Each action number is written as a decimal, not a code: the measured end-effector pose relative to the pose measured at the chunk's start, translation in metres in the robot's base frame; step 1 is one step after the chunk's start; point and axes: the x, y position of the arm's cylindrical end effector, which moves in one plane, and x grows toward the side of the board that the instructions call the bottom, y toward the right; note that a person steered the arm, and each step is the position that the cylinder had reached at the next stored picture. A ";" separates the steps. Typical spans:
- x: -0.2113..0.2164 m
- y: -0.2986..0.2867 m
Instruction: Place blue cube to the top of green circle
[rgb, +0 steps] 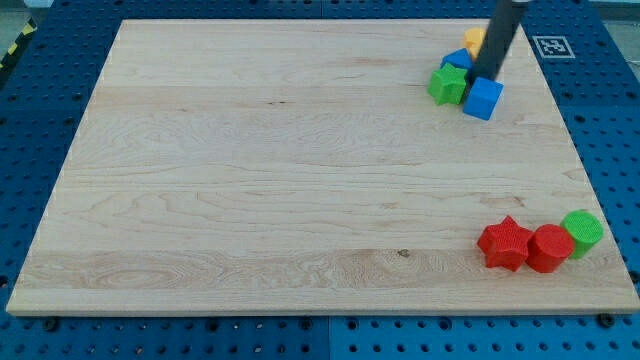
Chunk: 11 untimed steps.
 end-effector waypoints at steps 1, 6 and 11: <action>0.053 -0.009; 0.140 0.005; 0.150 0.032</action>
